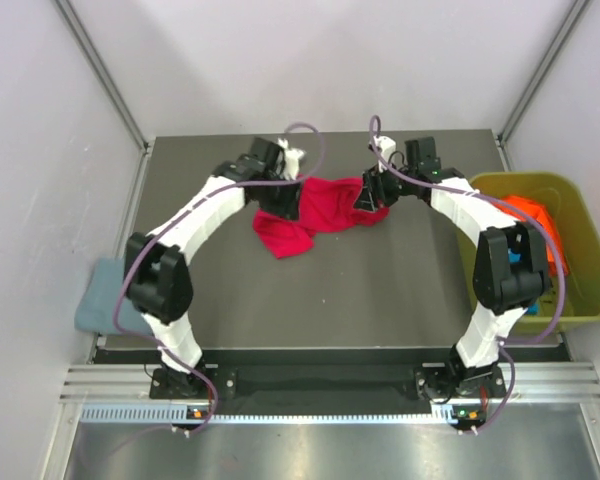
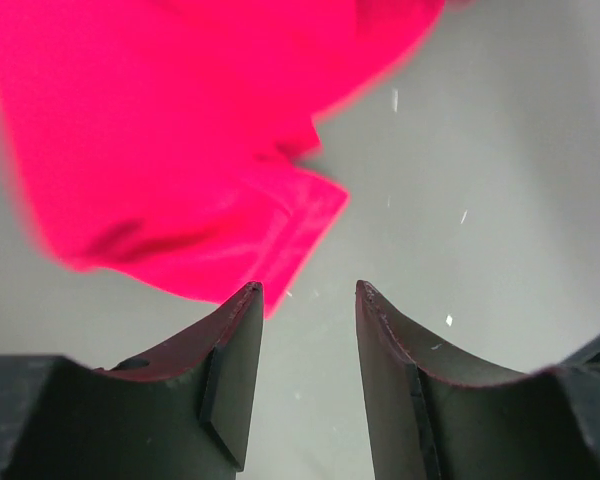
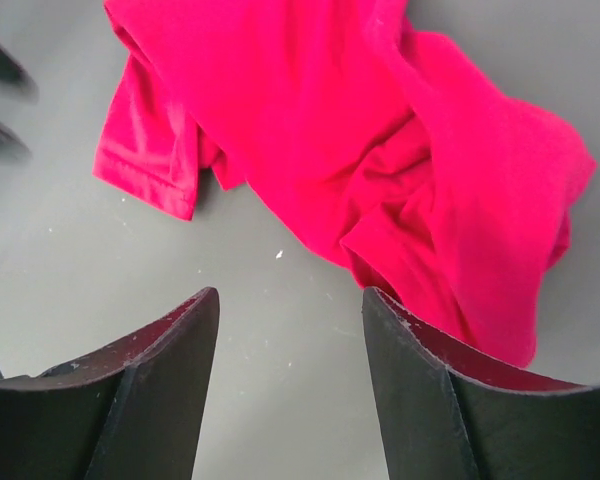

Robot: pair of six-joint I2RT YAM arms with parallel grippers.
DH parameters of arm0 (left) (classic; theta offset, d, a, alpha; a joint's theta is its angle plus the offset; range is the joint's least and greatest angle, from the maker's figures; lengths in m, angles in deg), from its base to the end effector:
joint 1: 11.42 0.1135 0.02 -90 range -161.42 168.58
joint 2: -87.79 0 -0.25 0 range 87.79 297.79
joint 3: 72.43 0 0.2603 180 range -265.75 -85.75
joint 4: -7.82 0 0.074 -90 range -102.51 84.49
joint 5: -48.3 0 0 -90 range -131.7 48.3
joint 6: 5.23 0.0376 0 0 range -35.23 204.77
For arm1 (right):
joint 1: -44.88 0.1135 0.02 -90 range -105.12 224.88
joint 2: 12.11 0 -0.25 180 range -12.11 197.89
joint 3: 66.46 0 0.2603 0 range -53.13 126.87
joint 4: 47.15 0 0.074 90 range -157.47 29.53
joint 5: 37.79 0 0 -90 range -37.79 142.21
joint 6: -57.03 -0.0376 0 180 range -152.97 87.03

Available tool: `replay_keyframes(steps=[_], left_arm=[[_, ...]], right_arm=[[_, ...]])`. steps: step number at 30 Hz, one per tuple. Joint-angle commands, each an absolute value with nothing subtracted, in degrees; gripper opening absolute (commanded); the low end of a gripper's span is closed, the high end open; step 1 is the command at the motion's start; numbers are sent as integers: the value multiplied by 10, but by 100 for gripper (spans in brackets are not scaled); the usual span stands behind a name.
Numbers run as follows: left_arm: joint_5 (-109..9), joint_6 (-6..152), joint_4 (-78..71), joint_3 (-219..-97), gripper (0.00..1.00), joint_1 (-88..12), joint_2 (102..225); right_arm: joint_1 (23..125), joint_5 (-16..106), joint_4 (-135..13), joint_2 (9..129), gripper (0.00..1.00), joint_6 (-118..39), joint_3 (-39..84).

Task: Fold and stack the t-shirts
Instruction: Flatten the tshirt out

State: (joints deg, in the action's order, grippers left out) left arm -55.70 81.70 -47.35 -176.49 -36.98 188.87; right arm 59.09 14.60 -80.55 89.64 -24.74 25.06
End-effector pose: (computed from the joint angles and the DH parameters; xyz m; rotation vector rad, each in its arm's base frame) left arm 0.3531 -0.1789 0.2851 0.5939 2.4449 -0.5119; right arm 0.3843 0.1210 0.2404 -0.7586 2.1400 0.8142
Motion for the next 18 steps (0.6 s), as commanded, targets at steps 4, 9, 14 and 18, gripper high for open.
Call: replay_keyframes(steps=[4, 9, 14, 18], left_arm=[[-539, 806, -515, -1771, 48, -428, 1936], [-528, 796, -516, -1780, 53, -448, 1983], [-476, 798, -507, -1801, 58, -461, 2030], [-431, 809, -505, -1836, 58, -479, 2082]], right_arm=[[601, 132, -788, 907, 59, -251, 328], [602, 123, -790, 898, 59, -250, 323], [586, 114, -774, 868, 59, -265, 307], [566, 115, -716, 825, 59, -301, 293]])
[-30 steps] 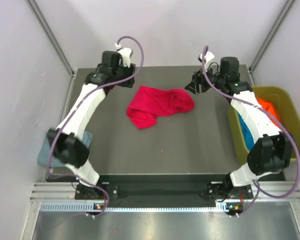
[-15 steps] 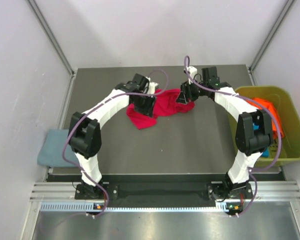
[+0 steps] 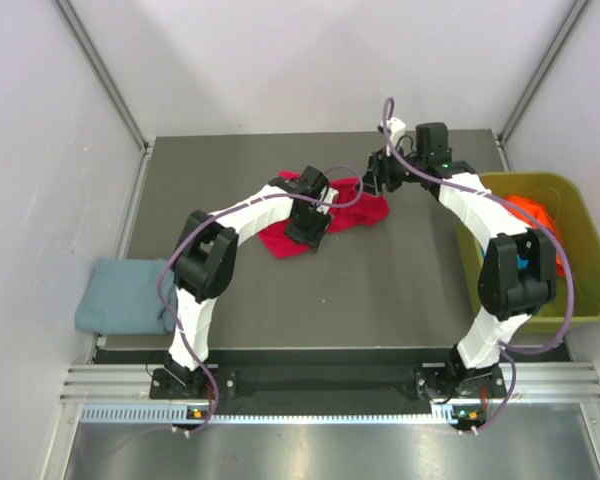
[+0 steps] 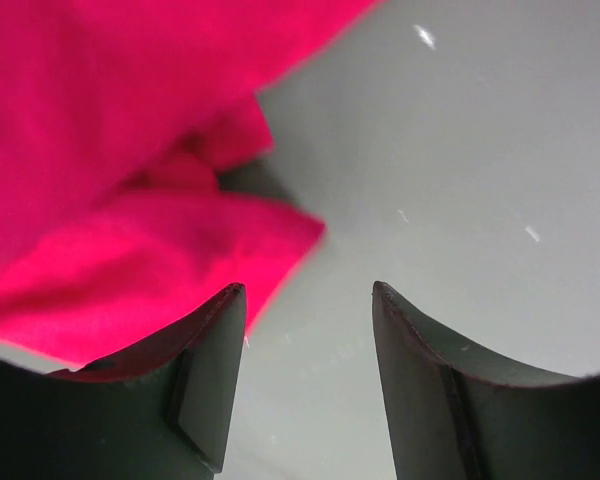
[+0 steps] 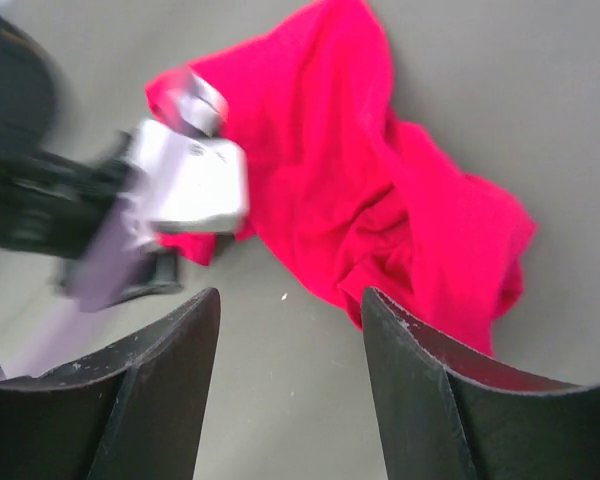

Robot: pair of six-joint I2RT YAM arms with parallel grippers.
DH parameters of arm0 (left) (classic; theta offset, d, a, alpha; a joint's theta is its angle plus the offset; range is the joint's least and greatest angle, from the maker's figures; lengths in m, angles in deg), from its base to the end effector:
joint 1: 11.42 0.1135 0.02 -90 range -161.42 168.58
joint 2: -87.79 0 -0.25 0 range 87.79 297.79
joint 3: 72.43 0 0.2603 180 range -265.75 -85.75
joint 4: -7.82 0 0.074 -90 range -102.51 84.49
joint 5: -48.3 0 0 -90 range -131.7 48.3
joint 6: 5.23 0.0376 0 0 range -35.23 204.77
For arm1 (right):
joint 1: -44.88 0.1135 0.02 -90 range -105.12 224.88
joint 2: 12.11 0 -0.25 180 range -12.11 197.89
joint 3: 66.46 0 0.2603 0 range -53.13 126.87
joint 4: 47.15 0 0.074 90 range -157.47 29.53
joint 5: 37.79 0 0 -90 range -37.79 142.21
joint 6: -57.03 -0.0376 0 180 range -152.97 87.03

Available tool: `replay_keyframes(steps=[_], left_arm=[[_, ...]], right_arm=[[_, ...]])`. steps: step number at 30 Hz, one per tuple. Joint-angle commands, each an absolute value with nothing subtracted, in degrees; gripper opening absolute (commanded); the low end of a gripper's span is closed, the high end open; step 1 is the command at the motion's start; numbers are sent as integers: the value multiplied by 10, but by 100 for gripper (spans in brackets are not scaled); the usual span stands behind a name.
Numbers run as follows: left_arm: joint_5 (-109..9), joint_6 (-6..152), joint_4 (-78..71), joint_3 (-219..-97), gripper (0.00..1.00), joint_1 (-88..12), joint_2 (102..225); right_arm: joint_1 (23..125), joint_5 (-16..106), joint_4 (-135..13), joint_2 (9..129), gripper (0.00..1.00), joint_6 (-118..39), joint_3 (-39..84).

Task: Fold and stack the t-shirts
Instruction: Flatten the tshirt out

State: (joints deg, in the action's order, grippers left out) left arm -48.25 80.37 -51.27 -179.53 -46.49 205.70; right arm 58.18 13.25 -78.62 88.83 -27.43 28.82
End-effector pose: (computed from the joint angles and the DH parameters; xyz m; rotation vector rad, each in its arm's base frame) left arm 0.3503 -0.2511 0.1810 0.7767 2.7237 -0.3220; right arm 0.3924 0.1170 0.2710 -0.7205 2.0467 0.8261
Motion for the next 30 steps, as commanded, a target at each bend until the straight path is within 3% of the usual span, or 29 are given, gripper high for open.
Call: replay_keyframes(steps=[1, 20, 30], left_arm=[[-422, 810, -504, -1842, 58, -488, 2089], [-291, 811, -490, -1846, 54, -526, 2137], [-266, 818, -480, -1888, 44, -518, 2180]], right_arm=[[559, 113, -715, 820, 59, -302, 297], [523, 90, -644, 760, 59, -360, 228], [522, 91, -642, 767, 59, -363, 232]])
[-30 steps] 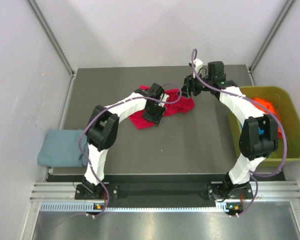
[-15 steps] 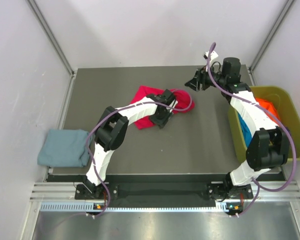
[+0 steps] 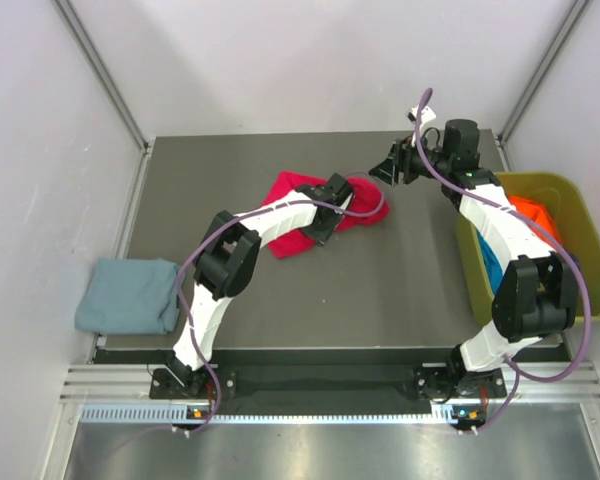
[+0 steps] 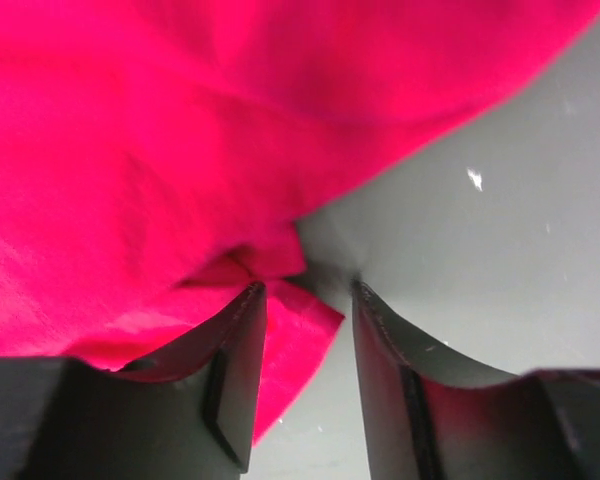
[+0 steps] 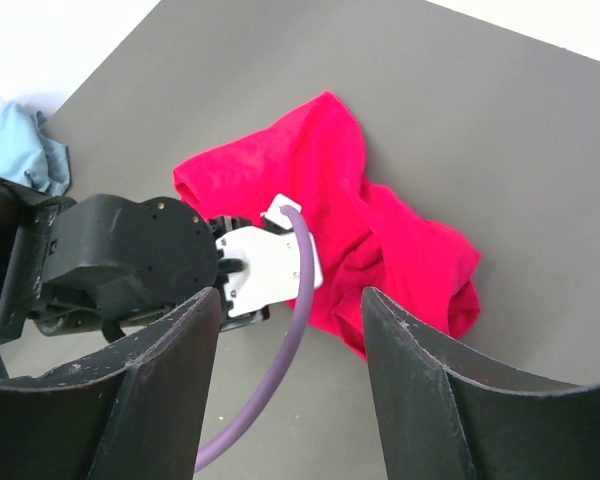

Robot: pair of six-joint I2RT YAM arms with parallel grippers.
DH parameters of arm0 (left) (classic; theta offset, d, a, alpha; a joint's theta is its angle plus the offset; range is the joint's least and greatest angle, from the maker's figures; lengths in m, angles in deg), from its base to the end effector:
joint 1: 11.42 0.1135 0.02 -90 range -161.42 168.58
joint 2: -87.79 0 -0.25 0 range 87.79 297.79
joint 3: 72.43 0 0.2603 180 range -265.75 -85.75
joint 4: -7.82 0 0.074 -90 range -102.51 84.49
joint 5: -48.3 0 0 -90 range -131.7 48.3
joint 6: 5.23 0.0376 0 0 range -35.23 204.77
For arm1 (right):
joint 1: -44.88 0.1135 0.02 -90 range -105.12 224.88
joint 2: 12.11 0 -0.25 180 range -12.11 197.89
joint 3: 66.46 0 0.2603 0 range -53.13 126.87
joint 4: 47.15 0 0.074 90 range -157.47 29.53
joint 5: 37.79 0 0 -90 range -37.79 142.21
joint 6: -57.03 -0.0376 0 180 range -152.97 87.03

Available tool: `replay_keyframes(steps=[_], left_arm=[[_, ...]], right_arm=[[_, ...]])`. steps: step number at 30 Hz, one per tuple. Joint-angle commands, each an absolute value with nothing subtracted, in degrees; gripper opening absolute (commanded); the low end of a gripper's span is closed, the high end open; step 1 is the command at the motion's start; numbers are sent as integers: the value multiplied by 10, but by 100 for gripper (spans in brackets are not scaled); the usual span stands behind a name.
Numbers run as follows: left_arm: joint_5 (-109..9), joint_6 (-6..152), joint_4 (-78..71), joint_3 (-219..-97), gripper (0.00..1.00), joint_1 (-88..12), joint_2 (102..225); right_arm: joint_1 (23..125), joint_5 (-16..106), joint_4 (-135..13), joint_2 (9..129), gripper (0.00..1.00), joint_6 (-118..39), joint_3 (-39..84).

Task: Fold and stack the t-shirts
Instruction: Flatten the tshirt out

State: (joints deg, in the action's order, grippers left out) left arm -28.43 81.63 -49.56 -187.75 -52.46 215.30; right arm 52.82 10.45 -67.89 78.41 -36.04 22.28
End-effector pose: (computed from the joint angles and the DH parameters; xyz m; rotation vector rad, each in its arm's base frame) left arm 0.3566 -0.2990 0.1532 0.8306 2.5948 0.1090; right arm 0.3696 0.0768 0.3163 -0.5611 1.8666 0.8382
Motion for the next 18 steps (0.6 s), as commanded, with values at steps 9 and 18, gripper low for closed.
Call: replay_keyframes(steps=[9, 18], left_arm=[[-279, 813, -484, -1874, 14, -515, 2153], [-257, 838, -501, -1861, 0, -480, 2016]], right_arm=[[521, 97, -639, 767, 59, -366, 232], [518, 107, -646, 775, 59, -364, 244]])
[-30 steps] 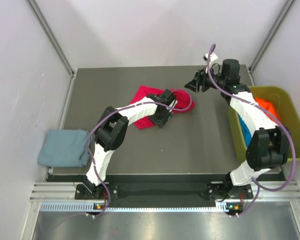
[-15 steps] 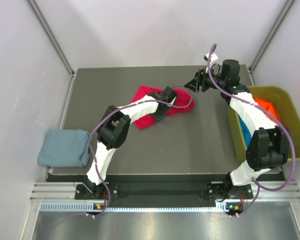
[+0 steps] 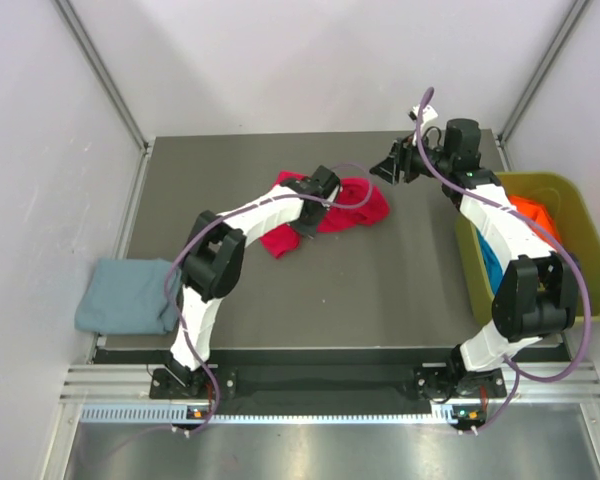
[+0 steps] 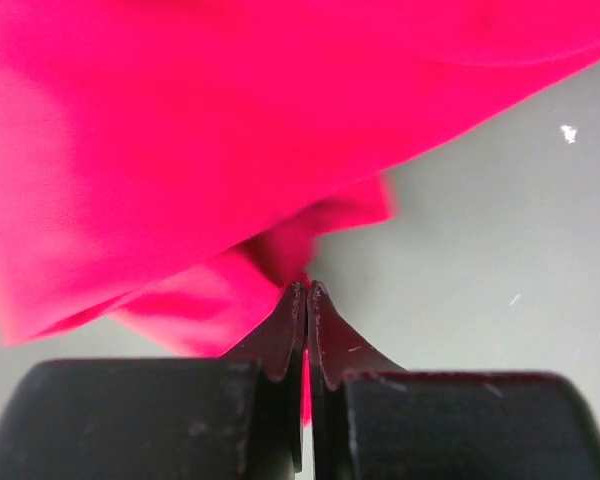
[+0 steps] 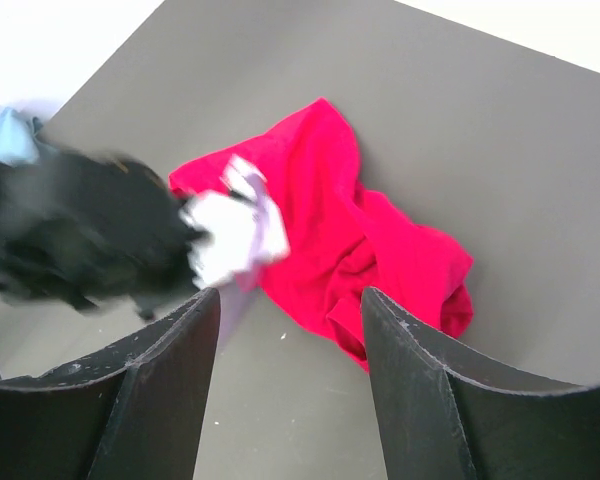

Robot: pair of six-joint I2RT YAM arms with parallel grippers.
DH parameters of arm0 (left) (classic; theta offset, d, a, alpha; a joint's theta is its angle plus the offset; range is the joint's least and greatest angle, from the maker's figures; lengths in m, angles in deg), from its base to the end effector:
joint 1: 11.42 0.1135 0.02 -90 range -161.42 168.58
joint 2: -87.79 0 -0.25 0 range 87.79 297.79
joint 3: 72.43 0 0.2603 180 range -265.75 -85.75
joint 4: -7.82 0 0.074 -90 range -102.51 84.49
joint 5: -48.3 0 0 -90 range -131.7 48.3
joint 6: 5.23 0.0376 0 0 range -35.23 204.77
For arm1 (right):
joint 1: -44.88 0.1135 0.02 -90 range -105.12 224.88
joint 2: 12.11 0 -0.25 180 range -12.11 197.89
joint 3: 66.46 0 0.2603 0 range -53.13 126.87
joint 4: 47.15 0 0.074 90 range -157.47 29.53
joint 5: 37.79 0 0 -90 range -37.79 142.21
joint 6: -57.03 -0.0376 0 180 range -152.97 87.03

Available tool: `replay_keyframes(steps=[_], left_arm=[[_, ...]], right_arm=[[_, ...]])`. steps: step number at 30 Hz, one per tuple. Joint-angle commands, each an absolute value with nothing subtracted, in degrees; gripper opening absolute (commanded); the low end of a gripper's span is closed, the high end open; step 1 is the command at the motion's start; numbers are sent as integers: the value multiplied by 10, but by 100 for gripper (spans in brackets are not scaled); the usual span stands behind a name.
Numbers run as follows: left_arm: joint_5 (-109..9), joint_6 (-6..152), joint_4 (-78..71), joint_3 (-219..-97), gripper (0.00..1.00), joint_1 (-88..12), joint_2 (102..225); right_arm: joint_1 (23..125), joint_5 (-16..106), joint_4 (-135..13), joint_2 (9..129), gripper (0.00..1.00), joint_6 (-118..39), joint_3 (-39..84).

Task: Fold and stack the t-shirts
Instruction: Flatten the tshirt out

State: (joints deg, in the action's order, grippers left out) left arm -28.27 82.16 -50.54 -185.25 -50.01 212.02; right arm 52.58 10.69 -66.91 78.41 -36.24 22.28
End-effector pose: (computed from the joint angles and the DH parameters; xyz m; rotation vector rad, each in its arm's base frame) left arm 0.3603 -0.2764 0.1650 0.7879 2.6119 0.1294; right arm 0.3707 0.0753 0.3179 -0.5552 1.8532 0.8287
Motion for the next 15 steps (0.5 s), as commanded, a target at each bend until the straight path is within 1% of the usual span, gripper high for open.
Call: replay_keyframes(steps=[1, 3, 6, 9, 10, 11, 13, 15], left_arm=[[-248, 858, -496, -1873, 0, -475, 1980], [-229, 874, -490, -1899, 0, -464, 1948], [-210, 914, -475, -1971, 0, -460, 1892], [-184, 956, -450, -2003, 0, -460, 1873], [-165, 965, -431, -2020, 0, -458, 1869], [-158, 980, -425, -2030, 0, -453, 1869], [-150, 989, -418, -2057, 0, -443, 1877], [-152, 987, -416, -2076, 0, -425, 1885]], right_arm=[[516, 109, -653, 780, 59, -360, 249], [516, 115, -663, 783, 58, -353, 253], [520, 106, -697, 788, 58, -332, 257], [535, 87, -746, 794, 58, -219, 259], [540, 81, -795, 797, 58, -185, 262], [551, 75, -821, 808, 58, -118, 265], [562, 79, -886, 823, 58, -65, 270], [575, 95, -896, 848, 58, -33, 265]])
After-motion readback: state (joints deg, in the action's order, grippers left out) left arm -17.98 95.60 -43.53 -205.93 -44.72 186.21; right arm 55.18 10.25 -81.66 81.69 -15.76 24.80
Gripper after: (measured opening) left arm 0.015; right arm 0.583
